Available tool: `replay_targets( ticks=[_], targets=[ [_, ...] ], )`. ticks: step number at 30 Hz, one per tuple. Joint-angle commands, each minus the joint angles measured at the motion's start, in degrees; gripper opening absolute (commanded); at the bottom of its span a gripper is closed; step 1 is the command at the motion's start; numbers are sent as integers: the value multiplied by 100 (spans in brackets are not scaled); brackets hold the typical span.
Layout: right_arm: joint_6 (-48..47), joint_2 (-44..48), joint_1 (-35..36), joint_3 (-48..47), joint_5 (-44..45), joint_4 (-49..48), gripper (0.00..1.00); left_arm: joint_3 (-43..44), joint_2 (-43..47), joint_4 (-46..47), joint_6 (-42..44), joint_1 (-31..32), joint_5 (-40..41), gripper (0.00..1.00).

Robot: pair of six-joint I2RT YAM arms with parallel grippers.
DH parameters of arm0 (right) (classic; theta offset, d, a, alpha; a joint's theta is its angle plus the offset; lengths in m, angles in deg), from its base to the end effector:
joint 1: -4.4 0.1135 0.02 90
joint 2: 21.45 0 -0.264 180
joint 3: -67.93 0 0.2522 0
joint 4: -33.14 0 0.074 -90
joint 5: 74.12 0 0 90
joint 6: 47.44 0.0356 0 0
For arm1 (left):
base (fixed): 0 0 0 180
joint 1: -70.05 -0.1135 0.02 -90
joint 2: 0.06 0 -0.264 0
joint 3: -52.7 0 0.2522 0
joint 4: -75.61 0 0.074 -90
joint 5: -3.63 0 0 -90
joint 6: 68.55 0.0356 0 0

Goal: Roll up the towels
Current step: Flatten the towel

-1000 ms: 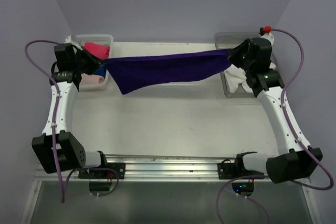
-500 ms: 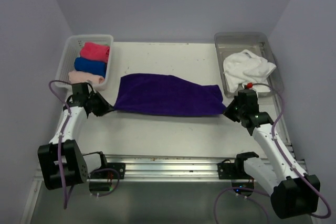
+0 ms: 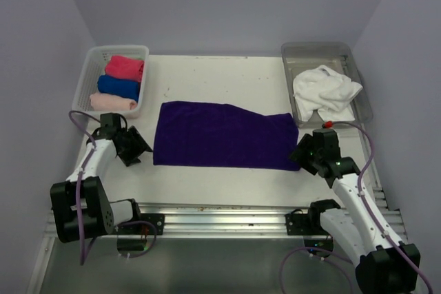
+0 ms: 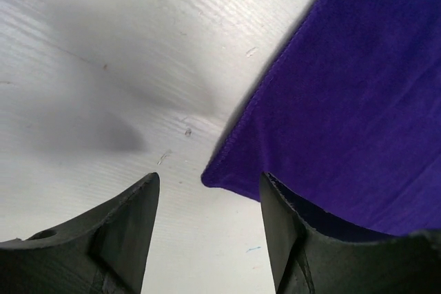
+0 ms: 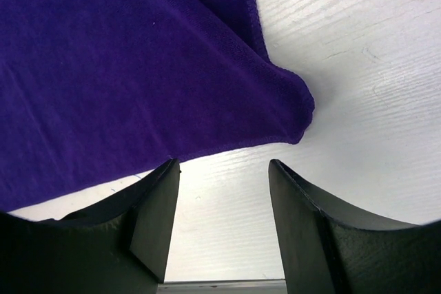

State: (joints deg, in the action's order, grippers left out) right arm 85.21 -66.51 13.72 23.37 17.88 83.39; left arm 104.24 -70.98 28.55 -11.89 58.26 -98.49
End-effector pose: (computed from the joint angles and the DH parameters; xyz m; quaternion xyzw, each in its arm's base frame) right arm 0.1532 0.0239 0.2133 0.2757 0.9005 0.1324 0.3091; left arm 0.2121 0.0366 0.1796 -0.3536 0.9072 -0.1395 0.1801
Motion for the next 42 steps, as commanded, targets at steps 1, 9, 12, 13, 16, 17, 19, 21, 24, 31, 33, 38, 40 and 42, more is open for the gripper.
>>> replay_targets(
  ticks=[1, 9, 12, 13, 16, 17, 19, 21, 24, 31, 33, 38, 40, 42],
  targets=[
    [120, 23, -27, 31, 55, 25, 59, 160, -1, -221, -31, 255, 437, 62],
    [103, 32, -18, 84, -33, -20, 59, 89, -299, 332, -392, 942, 562, 58],
    [68, 67, -27, 40, 37, 103, 59, 230, -554, 280, -462, 1117, 735, 57],
    [68, 85, -27, 31, 81, 121, 59, 212, -572, 254, -506, 1187, 790, 57],
    [103, 190, -27, 48, 125, 148, 59, -16, -616, 376, -577, 1285, 729, 55],
    [103, 199, -27, 49, 125, 139, 59, -95, -625, 394, -603, 1302, 729, 55],
    [112, 173, -27, 84, 99, 95, 59, -157, -652, 482, -630, 1372, 711, 55],
    [120, 103, -27, 92, 38, 69, 59, -209, -748, 675, -673, 1408, 667, 51],
    [129, -55, -27, 66, 28, 69, 58, -254, -984, 956, -735, 1451, 535, 37],
    [199, -205, -27, -39, 433, 341, 58, 80, -1030, 817, -454, 1522, 377, 0],
    [182, -407, -27, 4, 424, 280, 56, 308, -803, 720, -366, 1522, 421, 0],
    [217, -715, -18, 206, 319, 26, 53, 695, -617, 456, -269, 1522, 412, 0],
    [252, -802, -27, 329, 310, -150, 52, 713, -617, 447, -269, 1522, 351, 0],
    [235, -960, -27, 417, 327, -335, 52, 713, -599, 421, -287, 1522, 333, 0]
  ],
)
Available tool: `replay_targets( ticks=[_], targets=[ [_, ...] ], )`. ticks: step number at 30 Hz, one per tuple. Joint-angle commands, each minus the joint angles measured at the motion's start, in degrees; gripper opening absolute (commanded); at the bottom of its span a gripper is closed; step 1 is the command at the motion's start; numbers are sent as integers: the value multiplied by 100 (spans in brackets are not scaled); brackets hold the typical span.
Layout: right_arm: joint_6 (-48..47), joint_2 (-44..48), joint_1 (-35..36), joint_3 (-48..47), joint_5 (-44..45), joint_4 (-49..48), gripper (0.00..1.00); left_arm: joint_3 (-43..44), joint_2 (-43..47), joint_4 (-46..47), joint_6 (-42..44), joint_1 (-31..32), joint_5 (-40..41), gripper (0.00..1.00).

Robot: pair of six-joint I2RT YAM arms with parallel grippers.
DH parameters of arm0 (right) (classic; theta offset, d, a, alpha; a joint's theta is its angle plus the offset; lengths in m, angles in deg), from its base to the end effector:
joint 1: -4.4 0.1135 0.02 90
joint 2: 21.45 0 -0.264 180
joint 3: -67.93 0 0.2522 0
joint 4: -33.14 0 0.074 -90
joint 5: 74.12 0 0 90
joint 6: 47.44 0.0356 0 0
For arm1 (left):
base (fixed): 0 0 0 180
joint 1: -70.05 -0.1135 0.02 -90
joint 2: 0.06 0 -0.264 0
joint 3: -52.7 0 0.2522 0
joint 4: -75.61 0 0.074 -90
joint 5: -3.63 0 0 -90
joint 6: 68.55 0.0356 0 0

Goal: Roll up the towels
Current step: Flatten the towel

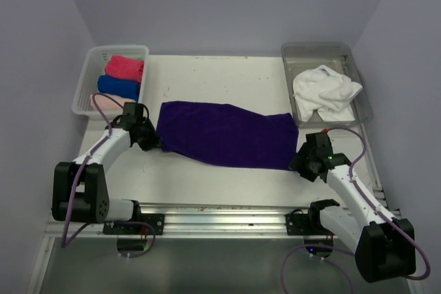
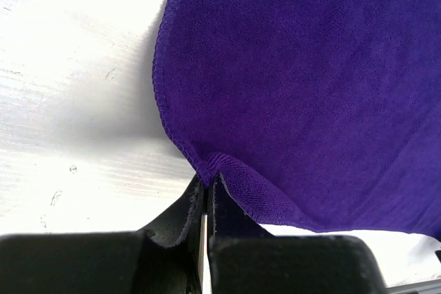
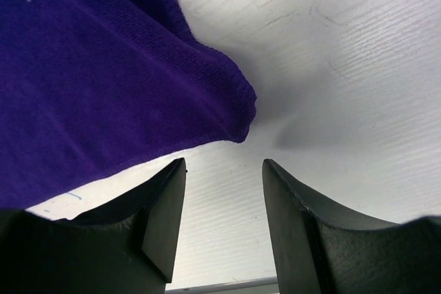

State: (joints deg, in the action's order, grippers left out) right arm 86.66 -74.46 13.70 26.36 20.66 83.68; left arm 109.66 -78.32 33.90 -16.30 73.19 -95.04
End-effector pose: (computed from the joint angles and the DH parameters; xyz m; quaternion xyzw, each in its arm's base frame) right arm 0.1582 0.0229 0.1777 0.2995 0.9220 0.0725 0.2343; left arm 0.2501 -0.0191 0.1831 -0.2716 0.9310 -0.1502 0.1924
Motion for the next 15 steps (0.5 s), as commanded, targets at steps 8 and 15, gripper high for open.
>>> replay_targets(
  ticks=[8, 15],
  targets=[
    [-50, -762, -25, 136, 278, -873, 51, 215, 319, -255, 120, 20, 119, 0],
    [-208, -948, -25, 109, 190, -1172, 45, 268, 540, -308, 23, -59, 331, 0]
  ],
)
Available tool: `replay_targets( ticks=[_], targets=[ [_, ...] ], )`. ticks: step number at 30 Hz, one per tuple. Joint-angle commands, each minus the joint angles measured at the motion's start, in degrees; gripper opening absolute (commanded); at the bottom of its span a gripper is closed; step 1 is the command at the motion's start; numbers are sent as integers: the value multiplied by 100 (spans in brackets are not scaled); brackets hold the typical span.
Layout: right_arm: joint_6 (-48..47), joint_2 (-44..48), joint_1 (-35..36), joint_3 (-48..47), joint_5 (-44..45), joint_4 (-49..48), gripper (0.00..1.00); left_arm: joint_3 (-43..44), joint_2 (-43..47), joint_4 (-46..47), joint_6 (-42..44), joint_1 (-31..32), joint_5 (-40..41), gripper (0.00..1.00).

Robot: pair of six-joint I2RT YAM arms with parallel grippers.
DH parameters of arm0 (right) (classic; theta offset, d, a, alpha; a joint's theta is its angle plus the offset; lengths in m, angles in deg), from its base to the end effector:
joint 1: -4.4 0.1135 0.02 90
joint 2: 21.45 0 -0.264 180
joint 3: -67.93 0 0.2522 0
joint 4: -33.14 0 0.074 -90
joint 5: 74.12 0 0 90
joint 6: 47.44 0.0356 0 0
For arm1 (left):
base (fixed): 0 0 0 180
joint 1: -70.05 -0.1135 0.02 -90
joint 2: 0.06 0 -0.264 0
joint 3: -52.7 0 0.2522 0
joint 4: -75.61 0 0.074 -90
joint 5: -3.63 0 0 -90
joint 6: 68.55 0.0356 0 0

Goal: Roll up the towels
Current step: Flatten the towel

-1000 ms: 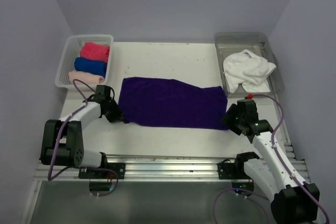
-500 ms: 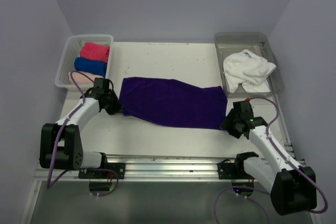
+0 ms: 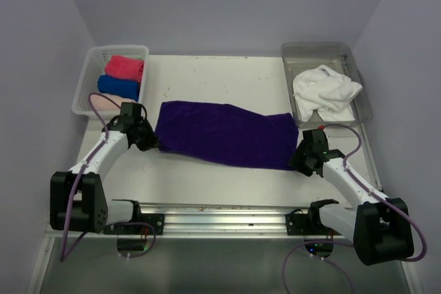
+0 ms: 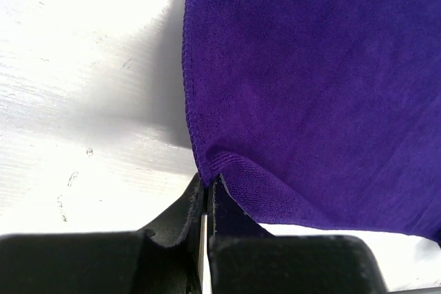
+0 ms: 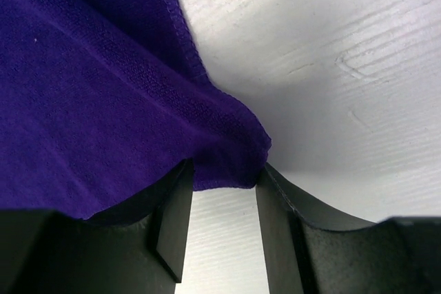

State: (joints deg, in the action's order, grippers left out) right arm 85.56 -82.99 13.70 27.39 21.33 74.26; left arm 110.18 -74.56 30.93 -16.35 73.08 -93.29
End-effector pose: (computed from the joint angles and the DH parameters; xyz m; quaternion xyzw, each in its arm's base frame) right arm 0.1790 0.0259 0.1585 0.2920 0.9245 0.0646 0.2363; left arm 0.2419 -0.0171 0.1978 -0.2751 0.9281 -0.1400 0.2083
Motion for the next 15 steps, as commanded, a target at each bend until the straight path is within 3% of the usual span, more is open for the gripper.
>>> replay_targets(
  ticks=[1, 10, 15],
  targets=[
    [-90, -60, -16, 7, 114, -239, 43, 215, 146, -2, 27, -48, 130, 0],
    [-20, -7, -16, -11, 360, -20, 39, 224, 208, -64, 71, -144, 138, 0],
    [-90, -174, -16, -72, 352, -46, 49, 224, 199, -55, 168, -303, -81, 0]
  ],
)
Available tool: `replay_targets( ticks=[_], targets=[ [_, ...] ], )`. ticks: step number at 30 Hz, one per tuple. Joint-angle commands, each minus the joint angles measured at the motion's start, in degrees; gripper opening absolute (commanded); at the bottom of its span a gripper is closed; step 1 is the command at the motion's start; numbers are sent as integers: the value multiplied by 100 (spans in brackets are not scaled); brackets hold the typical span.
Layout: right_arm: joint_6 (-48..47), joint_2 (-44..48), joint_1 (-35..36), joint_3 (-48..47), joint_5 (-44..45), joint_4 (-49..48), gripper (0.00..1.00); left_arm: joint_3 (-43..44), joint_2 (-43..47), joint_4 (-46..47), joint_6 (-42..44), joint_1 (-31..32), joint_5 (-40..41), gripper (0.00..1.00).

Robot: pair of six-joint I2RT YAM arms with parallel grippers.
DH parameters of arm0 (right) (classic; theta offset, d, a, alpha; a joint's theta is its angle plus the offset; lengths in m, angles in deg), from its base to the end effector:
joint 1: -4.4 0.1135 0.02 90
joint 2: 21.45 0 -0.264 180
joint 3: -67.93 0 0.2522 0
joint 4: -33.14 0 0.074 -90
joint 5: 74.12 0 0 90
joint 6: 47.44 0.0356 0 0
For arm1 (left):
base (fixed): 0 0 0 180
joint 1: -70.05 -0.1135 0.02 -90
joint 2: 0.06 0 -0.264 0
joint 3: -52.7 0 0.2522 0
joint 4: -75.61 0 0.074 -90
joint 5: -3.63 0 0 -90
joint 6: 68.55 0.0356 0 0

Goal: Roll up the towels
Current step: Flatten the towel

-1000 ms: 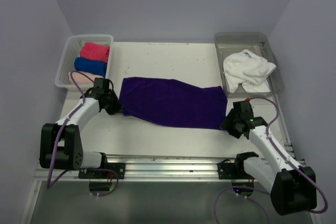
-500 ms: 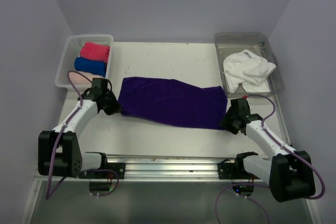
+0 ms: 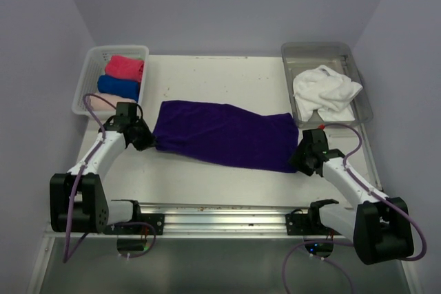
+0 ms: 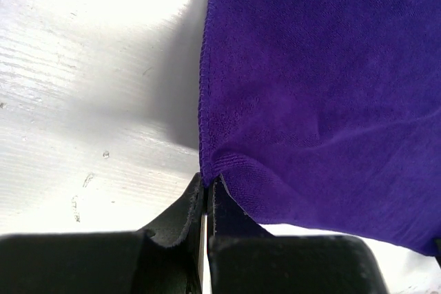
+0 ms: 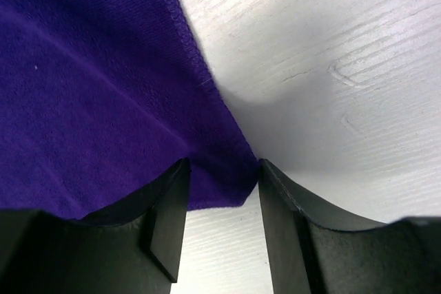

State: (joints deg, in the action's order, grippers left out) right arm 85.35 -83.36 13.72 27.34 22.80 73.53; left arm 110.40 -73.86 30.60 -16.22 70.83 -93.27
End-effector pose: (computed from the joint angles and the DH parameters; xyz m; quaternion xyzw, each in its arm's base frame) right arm 0.1807 0.0253 0.1584 0.2928 0.9227 0.0546 0.2448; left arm 0.2414 -0.0076 0.2013 -0.2916 0.9217 -0.1370 0.2159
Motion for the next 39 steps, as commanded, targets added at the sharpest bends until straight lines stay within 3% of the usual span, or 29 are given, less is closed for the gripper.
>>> replay_targets(
  ticks=[1, 4, 5, 6, 17, 27, 33, 39],
  targets=[
    [-60, -155, -18, -77, 170, -9, 49, 194, 112, -5, 155, -78, -110, 0],
    [-130, -137, -18, -51, 38, -131, 24, 158, 77, 57, 155, -78, -216, 0],
    [-139, -120, -27, -42, -14, -167, 6, 150, 76, 74, 155, -78, -216, 0],
    [-139, -85, -27, -24, -76, -202, 0, 141, 76, 83, 155, -78, -242, 0],
    [-121, 995, -18, -708, -191, 702, 0, 404, 138, -22, 155, -78, -523, 0],
    [-586, 1603, -27, -2580, 433, 1749, 0, 2256, 533, -787, 629, -710, -698, 0],
    [-789, 1506, -27, -3776, 117, 1995, 0, 2997, 788, -428, 533, -807, -1102, 0],
    [-903, 1699, -27, -4277, -208, 2214, 0, 2874, 1342, 5, 638, -807, -1332, 0]
  ],
)
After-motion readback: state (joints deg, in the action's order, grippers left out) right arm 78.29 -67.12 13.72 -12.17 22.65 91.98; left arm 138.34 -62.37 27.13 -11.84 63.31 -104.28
